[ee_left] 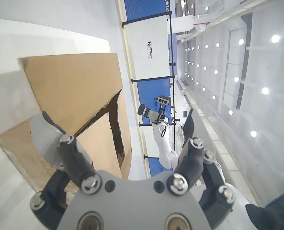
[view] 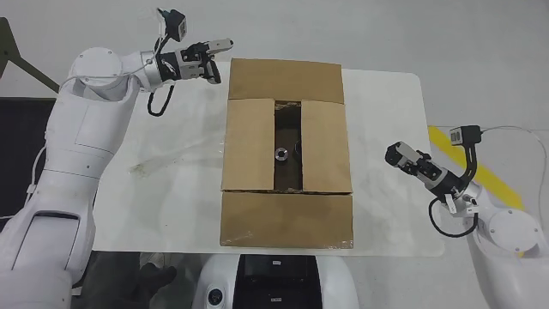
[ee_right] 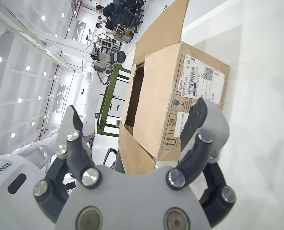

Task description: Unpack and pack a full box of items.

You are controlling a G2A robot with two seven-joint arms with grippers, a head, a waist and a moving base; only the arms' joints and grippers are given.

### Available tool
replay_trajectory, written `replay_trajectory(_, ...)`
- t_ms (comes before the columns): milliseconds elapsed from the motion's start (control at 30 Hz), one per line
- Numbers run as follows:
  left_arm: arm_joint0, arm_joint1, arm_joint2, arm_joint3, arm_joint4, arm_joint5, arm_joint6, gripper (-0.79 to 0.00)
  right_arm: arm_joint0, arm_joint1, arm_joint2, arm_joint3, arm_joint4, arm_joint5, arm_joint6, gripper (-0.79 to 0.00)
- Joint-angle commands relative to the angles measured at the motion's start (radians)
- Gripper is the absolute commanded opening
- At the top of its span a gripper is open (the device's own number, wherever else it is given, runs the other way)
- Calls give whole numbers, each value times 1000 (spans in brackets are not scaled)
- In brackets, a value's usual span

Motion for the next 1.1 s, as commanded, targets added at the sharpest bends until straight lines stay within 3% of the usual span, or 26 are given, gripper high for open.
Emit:
replay_trajectory(0,2,-1,4,11,8,-6,9,0,1,0,-3,2,10,2,7,0)
replay_trajectory(267,-18,-17,51,108,53,-29,47,0,8,3,-1,18,32,-3,42,0)
replay_trajectory(567,-59,-58,128,231,39,-104,105,0,17,7,-2,38,53,-11,78,0)
replay_trajectory(867,-102,-107,184,322,-38,-174,112,0,14,9,-24,49,76,5,121,0)
replay_trajectory(1067,-135,-135,188,390,-148,-168,82,0,14,9,-26,50,77,7,121,0)
